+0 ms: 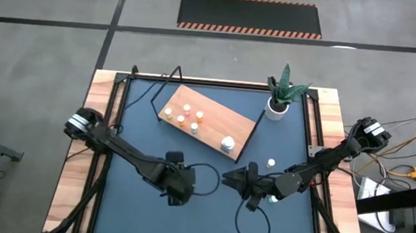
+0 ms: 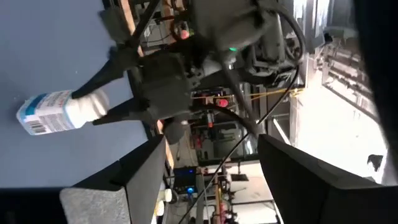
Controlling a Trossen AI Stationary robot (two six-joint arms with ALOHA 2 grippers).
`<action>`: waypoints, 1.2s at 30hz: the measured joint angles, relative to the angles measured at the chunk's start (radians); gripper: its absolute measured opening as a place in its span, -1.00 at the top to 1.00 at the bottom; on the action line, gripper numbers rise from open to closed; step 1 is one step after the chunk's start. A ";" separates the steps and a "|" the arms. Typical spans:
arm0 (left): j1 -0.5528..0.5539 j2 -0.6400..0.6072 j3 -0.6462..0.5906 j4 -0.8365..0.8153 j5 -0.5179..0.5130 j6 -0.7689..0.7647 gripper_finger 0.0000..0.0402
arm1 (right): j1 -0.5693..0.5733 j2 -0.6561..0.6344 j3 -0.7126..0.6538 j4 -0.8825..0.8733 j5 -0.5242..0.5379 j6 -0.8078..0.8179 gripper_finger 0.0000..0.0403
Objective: Pick and place medicine bottles onto shelf by color
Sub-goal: Put the white pill bottle on the shelf
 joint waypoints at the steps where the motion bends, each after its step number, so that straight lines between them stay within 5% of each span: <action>1: 0.000 0.015 0.016 -0.012 0.003 0.011 0.22 | 0.000 0.000 0.000 0.000 0.006 0.013 -0.21; 19: 0.002 0.019 0.031 -0.014 0.035 0.019 -0.22 | 0.000 -0.001 0.000 -0.027 0.043 0.234 -0.18; 24: -0.013 -0.023 0.031 -0.027 0.032 0.056 -0.23 | -0.018 -0.001 0.000 -0.037 0.002 0.443 -0.14; 31: -0.079 -0.075 0.016 0.029 -0.199 0.167 -0.22 | -0.118 0.029 0.016 -0.064 -0.131 0.911 0.09; 36: -0.108 -0.086 -0.059 0.122 -0.331 0.228 -0.18 | -0.167 0.066 0.066 -0.117 -0.217 1.094 0.37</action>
